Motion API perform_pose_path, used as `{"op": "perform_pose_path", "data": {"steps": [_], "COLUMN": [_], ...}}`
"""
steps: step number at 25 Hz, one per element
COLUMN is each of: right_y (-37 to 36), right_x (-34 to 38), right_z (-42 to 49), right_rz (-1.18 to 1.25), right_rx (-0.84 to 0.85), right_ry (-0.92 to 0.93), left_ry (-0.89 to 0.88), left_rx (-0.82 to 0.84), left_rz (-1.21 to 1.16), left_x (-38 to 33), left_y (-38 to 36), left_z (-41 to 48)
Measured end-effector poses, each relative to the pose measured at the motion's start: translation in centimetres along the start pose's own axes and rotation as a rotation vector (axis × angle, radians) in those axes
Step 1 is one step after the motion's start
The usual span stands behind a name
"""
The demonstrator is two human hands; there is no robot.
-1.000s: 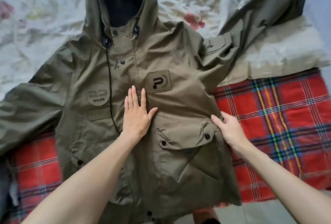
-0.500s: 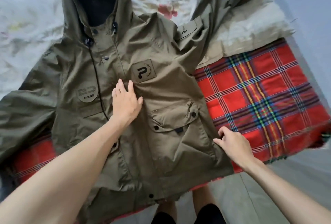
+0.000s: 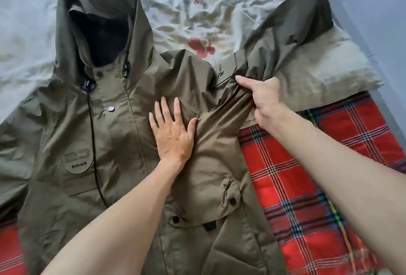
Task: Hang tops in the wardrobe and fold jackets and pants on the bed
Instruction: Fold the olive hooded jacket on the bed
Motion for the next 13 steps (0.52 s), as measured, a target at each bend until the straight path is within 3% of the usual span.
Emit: {"op": "perform_pose_path", "data": {"steps": [2,5,6,9,11,13], "right_y": [2.3,4.2,4.5,3.3,-1.3,-7.0], "right_x": [-0.9,-2.2,-1.8,2.9,6.2,6.6], "right_z": [0.3,-2.6,-4.1,-6.2,-4.3,-0.7], "right_rz": [-0.196,-0.256,-0.263,-0.552,-0.796,-1.143], "right_rx": [-0.234,-0.375,-0.438,-0.570,-0.307,0.050], "right_ry": [0.122,0.095,0.171,0.651,0.946,1.068], "left_ry": [0.013,0.007,0.004,0.006,0.020,0.019], "left_rx": [-0.010,-0.004,0.002,0.020,0.019,0.006], "left_rz": [0.021,0.049,0.049,0.054,0.050,0.059], "left_x": [0.4,0.2,0.2,0.3,0.3,0.3], "left_y": [-0.9,-1.1,-1.3,-1.3,-1.2,-1.3], "left_z": [0.3,0.5,0.3,0.4,0.7,0.6]}}
Point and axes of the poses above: each hand's wrist, its own z-axis towards the middle knuckle, its own y-axis out of the back of the hand, x = y × z, the point moved 4 cm from there along z, towards the middle knuckle, and after that the axes turned 3 degrees about -z, right-handed, at the moved point
